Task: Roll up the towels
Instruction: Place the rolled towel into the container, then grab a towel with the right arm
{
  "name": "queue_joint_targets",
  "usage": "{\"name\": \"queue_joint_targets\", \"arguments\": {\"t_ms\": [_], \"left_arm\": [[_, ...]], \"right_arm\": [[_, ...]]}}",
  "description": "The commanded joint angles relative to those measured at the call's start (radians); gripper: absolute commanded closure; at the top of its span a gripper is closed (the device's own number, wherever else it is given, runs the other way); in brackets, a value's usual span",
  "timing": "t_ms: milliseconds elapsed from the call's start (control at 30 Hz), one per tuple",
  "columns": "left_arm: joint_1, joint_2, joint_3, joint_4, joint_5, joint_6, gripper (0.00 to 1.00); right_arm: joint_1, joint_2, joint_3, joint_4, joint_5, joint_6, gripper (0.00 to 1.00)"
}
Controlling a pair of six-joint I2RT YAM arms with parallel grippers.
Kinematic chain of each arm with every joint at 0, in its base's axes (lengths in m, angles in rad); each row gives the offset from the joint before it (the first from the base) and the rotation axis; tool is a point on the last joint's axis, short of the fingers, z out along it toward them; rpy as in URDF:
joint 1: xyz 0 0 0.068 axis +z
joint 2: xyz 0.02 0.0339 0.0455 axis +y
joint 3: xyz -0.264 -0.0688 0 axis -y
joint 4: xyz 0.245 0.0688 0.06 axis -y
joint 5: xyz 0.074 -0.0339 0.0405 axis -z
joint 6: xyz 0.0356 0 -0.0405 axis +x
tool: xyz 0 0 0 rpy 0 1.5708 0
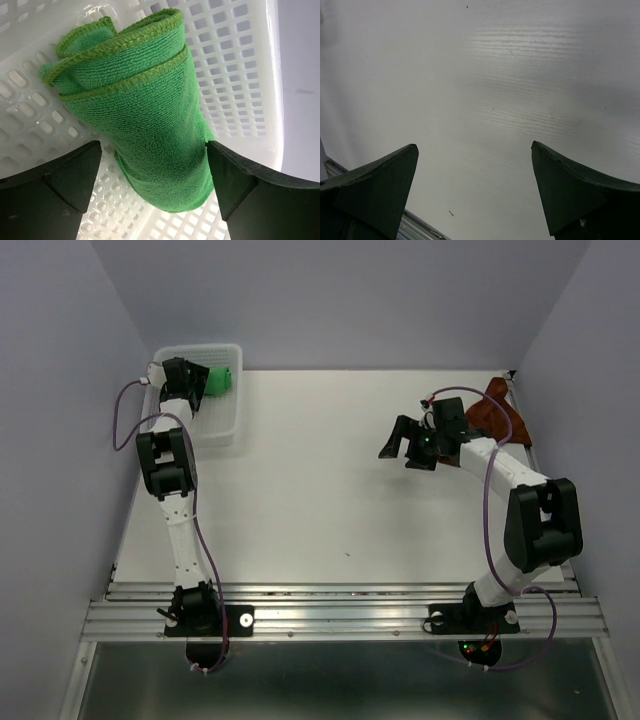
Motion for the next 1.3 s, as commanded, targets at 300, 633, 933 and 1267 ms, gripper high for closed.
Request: {"name": "queue_joint_targets", "arguments": {"t_ms": [300,633,933,1267], "left_arm": [[0.011,-0.189,0.001,-0.079,0.058,0.049,0.01],[0.015,-0.390,-0.078,-0.189,0.052,0.093,0.01],[0.004,-0.814,-0.459,-0.372,0.122,0.185,0.01],[-0.223,-1.244,-0.963,-0.356,0.018,0.222,0.01]], "right_arm": [[-0.006,-0.010,0.070,0.013,0.006,-0.039,0.00],[-0.006,-0.088,0.083,0.013,0.112,-0.029,0.00],[-0.090,-0.163,0.083,-0.024,0.526,0.045,0.00],[-0.231,0.038,0.200,-0.078,0.661,-0.077,0.00]]}}
